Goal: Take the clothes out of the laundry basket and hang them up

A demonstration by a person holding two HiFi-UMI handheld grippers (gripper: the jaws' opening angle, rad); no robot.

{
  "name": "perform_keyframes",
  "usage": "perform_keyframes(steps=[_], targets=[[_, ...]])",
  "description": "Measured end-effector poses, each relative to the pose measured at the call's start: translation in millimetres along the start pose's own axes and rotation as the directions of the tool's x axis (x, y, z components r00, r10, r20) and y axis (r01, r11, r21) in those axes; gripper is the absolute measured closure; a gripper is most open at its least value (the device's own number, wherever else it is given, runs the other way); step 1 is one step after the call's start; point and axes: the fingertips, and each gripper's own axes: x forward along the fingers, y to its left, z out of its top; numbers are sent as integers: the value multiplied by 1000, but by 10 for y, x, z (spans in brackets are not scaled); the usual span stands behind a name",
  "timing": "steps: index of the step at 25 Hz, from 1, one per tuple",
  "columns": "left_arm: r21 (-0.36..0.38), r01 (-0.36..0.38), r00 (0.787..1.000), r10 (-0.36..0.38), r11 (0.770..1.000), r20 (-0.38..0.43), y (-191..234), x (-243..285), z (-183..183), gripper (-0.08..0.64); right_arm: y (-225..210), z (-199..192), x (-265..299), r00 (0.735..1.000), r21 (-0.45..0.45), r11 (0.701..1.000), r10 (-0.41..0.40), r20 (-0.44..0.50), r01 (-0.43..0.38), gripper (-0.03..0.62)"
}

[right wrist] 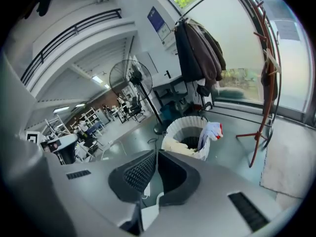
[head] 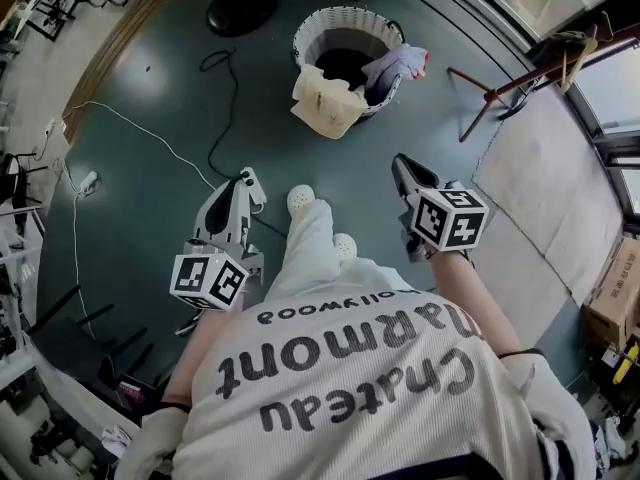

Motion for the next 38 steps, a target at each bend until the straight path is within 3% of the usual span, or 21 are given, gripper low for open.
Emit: perform_keyframes(steps=[4, 9, 13, 18, 27, 34, 36, 38], targets=[[7, 11, 998, -10, 1000, -59, 267, 319, -94, 552, -128, -273, 325, 996, 30, 999, -25, -81, 28, 557], [12, 8, 995, -7, 1000, -96, 683, 827, 67, 552, -170, -305, 741, 990, 97, 994, -43, -133, 56, 557], [29, 17, 989, -13, 999, -148, 1074, 1167, 155, 552, -291, -363, 1146, 976, 81, 993, -65, -208, 83, 557], [42, 41, 970, -30, 998, -241, 1559, 1543, -22, 552, -618, -614, 1641, 953, 25, 986, -150, -264, 162, 557], [3, 3, 947, -1, 1000, -321, 2180, 1992, -849, 552, -1250, -1610, 2594, 899, 90, 968, -180, -399, 233, 554], [-20, 9, 951, -14, 1000, -307, 2328, 2315, -1649, 552, -1564, -2431, 3558, 916, 184, 961, -123, -381, 205, 544], [-37, 2, 953, -13, 999, -303, 2399, 2384, -1869, 552, -1616, -2649, 3814, 923, 229, 953, -101, -370, 196, 448], [-54, -3, 955, -13, 999, -296, 2478, 2453, -2079, 552, -1654, -2793, 4069, 936, 264, 948, -80, -343, 178, 428]])
